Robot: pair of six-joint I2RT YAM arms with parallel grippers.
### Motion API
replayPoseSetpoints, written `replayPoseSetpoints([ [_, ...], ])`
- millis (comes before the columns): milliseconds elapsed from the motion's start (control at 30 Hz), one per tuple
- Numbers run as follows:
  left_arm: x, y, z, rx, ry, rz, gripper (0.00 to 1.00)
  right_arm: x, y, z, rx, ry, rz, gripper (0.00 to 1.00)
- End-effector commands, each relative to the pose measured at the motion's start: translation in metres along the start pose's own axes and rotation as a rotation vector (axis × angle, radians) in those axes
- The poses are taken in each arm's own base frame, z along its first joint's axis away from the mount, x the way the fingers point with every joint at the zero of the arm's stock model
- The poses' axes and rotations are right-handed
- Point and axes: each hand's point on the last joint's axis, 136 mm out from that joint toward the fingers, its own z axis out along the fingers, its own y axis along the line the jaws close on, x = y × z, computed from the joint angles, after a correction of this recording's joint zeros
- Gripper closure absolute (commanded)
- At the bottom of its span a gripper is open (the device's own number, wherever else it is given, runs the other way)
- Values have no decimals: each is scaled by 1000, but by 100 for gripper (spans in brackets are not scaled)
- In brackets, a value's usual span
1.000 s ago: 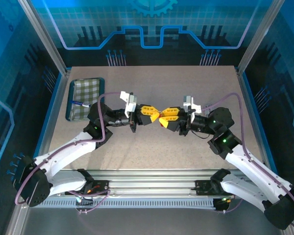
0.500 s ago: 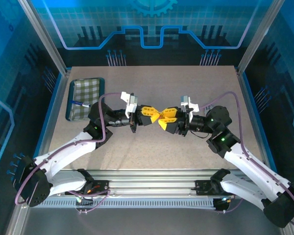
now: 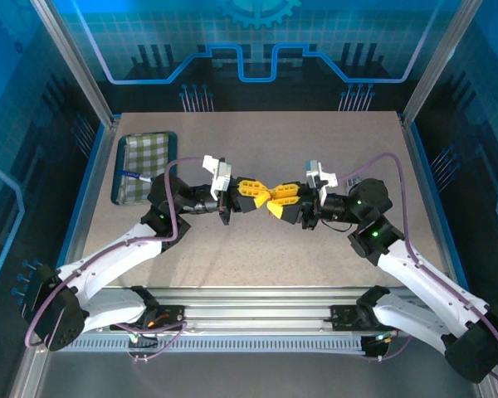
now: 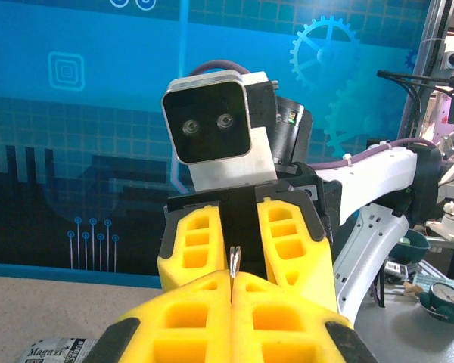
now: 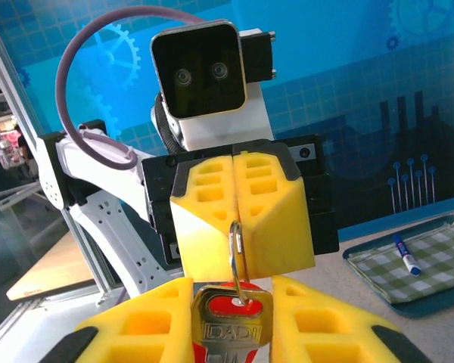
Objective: Remove the keys from the keyring
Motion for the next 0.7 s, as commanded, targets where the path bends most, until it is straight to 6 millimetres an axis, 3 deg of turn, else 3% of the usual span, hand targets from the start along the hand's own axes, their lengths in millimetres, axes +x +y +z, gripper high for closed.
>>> replayPoseSetpoints([
  [0,-26,-4,-2,-4,-61,60,100,2,6,-2,-28,-5,-5,63],
  [33,-26,-4,-2,-4,-62,62,100,2,6,-2,-28,-4,-2,54],
  [267,-29,-6,-2,3,-69,60,100,13,5,-3,-39,1,22,48],
  [567,-30,-7,-2,8,-72,55,100,15,-8,-9,20,-34,31,71],
  [667,-31,-7,-2,9,-77,52,100,14,-9,-9,26,-35,34,75],
])
